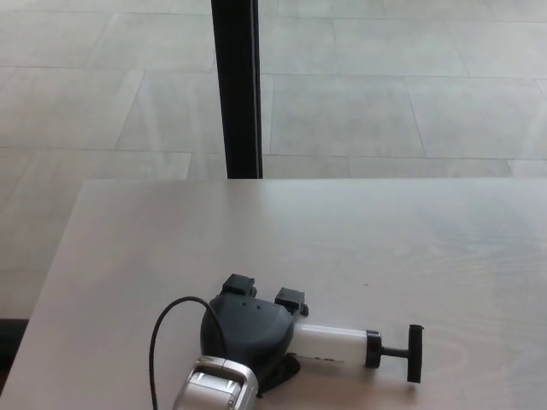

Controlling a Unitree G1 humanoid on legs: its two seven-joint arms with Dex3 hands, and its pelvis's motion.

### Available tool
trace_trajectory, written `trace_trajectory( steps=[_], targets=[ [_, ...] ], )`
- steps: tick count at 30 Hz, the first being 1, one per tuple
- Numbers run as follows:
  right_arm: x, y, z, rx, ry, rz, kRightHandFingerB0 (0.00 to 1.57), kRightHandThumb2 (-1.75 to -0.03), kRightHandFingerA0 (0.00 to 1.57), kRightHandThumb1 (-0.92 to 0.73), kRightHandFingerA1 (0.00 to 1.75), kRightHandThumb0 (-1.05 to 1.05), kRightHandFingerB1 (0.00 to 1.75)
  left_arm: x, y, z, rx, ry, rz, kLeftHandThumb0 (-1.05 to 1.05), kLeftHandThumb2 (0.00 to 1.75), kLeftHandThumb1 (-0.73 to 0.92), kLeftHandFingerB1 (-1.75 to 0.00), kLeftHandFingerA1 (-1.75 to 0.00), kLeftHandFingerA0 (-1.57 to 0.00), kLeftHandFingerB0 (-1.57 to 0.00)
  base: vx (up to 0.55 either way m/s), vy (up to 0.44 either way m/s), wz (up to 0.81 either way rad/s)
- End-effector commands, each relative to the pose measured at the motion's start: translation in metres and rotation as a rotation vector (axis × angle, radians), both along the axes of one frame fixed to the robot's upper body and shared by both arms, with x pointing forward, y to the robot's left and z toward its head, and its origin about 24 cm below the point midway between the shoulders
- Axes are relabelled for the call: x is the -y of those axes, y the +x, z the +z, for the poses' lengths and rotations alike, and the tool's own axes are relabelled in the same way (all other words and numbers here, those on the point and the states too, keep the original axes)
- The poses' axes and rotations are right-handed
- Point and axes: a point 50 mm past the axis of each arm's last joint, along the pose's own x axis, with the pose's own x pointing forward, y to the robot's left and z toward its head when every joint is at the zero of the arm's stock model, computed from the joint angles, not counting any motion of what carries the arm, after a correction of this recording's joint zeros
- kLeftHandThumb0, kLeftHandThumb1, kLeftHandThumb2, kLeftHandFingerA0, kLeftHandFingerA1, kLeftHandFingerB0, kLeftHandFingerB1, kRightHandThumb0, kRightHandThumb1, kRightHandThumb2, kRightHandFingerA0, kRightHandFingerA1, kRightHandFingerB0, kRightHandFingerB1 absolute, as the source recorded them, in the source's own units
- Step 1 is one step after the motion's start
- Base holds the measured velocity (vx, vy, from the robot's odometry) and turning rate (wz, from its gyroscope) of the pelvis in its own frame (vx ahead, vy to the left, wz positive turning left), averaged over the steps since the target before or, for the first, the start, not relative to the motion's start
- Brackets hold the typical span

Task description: The robot uses its left hand to lift the air pump kept on the middle of the desk and use the right hand to pull out the handle

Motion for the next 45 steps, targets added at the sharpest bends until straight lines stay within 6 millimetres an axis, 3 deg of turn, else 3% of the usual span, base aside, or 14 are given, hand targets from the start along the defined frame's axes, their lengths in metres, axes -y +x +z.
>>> trace_trajectory(
  steps=[1,9,11,12,16,21,25,28,29,35,36,38,39,45],
  targets=[
    [0.001,0.003,0.004,0.022,0.011,-0.008,0.46,-0.61,0.4,-0.69,1.13,-0.64,0.35,0.006,-0.005,-0.009,-0.029,0.051,-0.045,-0.71,0.89,0.54,-0.45,-0.8,-0.43,-0.15,0.0,0.0,0.0],
    [0.004,0.004,0.008,0.059,-0.011,-0.011,0.45,-0.6,0.48,-0.67,1.01,-0.62,0.37,0.007,-0.005,-0.008,-0.129,0.064,-0.057,-0.58,0.59,0.63,-0.31,-0.78,-0.65,-0.15,0.0,0.0,0.0],
    [0.008,0.004,0.006,0.057,0.003,-0.021,0.46,-0.6,0.49,-0.64,1.05,-0.61,0.37,0.007,-0.008,-0.014,-0.15,0.008,-0.063,-0.34,0.9,0.4,-0.49,-1.03,-0.87,-0.08,0.0,0.0,0.0],
    [0.008,0.005,0.005,0.06,0.006,-0.021,0.46,-0.6,0.5,-0.64,1.04,-0.62,0.37,0.008,-0.008,-0.016,-0.157,-0.003,-0.059,-0.37,0.59,0.6,-0.36,-1.19,-0.84,-0.23,0.0,0.0,0.0],
    [0.009,0.004,0.004,0.064,-0.019,-0.041,0.47,-0.6,0.52,-0.62,1.06,-0.59,0.37,0.01,-0.01,-0.019,-0.173,0.061,-0.083,-0.24,0.66,0.7,-0.42,-1.45,-0.71,-0.31,0.0,0.0,0.0],
    [0.012,0.006,0.006,0.078,-0.008,-0.046,0.45,-0.58,0.55,-0.59,1.17,-0.57,0.39,0.003,-0.005,-0.021,-0.217,0.126,-0.035,-0.21,0.58,0.6,-0.62,-1.27,-0.73,-0.73,0.0,0.0,0.0],
    [0.015,0.006,0.006,0.086,-0.008,-0.067,0.45,-0.58,0.57,-0.59,1.08,-0.5,0.4,-0.005,-0.003,-0.026,-0.189,0.126,-0.015,-0.27,0.59,0.63,-0.63,-1.26,-0.74,-0.74,0.0,0.0,0.0],
    [0.017,0.007,0.004,0.082,-0.001,-0.08,0.47,-0.58,0.56,-0.58,1.12,-0.48,0.39,-0.01,-0.002,-0.027,-0.194,0.144,0.013,-0.33,0.94,0.52,-0.74,-0.92,-0.75,-0.67,0.0,0.0,0.0],
    [0.017,0.007,0.004,0.079,0.0,-0.084,0.49,-0.57,0.55,-0.58,1.11,-0.47,0.38,-0.01,-0.003,-0.027,-0.196,0.144,0.017,-0.3,0.6,0.72,-0.62,-0.95,-0.69,-0.67,0.0,0.0,0.0],
    [0.014,0.007,0.003,0.078,-0.002,-0.097,0.49,-0.57,0.58,-0.58,1.1,-0.44,0.4,-0.014,-0.004,-0.03,-0.208,0.146,0.048,-0.3,0.62,0.75,-0.63,-1.14,-0.69,-0.62,0.0,0.0,0.0],
    [0.014,0.008,0.003,0.073,0.004,-0.099,0.5,-0.57,0.57,-0.58,1.12,-0.44,0.4,-0.016,-0.005,-0.032,-0.182,0.078,0.045,-0.28,0.67,0.76,-0.77,-1.53,-0.73,-0.68,0.0,0.0,0.0],
    [0.014,0.008,0.002,0.065,0.015,-0.097,0.5,-0.57,0.57,-0.58,1.12,-0.43,0.4,-0.017,-0.007,-0.032,-0.135,0.021,0.024,-0.33,0.96,0.55,-0.89,-1.25,-1.01,-0.74,0.0,0.0,0.0],
    [0.012,0.009,0.001,0.056,0.014,-0.088,0.5,-0.57,0.58,-0.59,1.13,-0.45,0.4,-0.02,-0.008,-0.031,-0.12,-0.032,0.011,-0.22,0.7,0.71,-1.25,-1.75,-0.76,-0.68,0.0,0.0,0.0],
    [0.004,0.011,-0.006,0.006,0.041,-0.086,0.51,-0.58,0.64,-0.59,1.1,-0.48,0.42,-0.027,0.007,-0.006,0.064,-0.18,0.014,-0.19,0.92,0.66,-1.64,-1.75,-0.76,-0.53,0.0,0.0,0.0]
  ],
)
